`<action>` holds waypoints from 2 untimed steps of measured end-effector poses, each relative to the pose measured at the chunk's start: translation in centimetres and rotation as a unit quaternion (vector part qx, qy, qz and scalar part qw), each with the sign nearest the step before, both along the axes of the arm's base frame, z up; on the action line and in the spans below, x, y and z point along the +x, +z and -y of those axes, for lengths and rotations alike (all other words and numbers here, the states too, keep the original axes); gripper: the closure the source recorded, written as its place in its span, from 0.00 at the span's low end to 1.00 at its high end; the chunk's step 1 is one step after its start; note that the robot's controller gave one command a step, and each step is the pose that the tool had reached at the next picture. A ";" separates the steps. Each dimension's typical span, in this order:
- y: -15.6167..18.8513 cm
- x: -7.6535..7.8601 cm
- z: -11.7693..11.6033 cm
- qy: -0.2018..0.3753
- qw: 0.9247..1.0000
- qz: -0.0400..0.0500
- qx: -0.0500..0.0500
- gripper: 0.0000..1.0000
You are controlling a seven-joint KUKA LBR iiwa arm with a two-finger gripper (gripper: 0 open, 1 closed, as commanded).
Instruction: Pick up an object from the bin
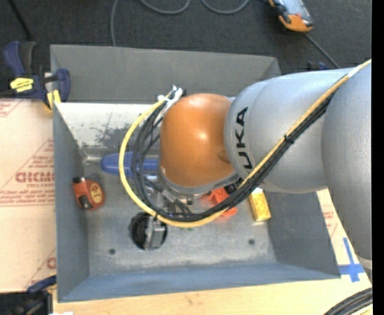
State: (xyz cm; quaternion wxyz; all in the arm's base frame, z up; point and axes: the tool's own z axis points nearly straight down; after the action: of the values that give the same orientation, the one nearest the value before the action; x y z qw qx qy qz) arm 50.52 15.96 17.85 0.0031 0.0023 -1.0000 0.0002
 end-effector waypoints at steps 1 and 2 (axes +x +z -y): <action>0.5 0.2 0.1 -0.002 1.000 0.004 0.001 0.00; -5.2 2.5 2.6 0.057 0.998 0.006 0.000 0.00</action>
Offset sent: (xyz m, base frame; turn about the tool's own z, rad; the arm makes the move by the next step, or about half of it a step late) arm 0.0435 -0.0487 -0.1085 -0.2183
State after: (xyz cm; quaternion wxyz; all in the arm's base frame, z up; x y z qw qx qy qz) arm 53.02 13.37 12.60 -0.0027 0.0590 -0.9983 0.0000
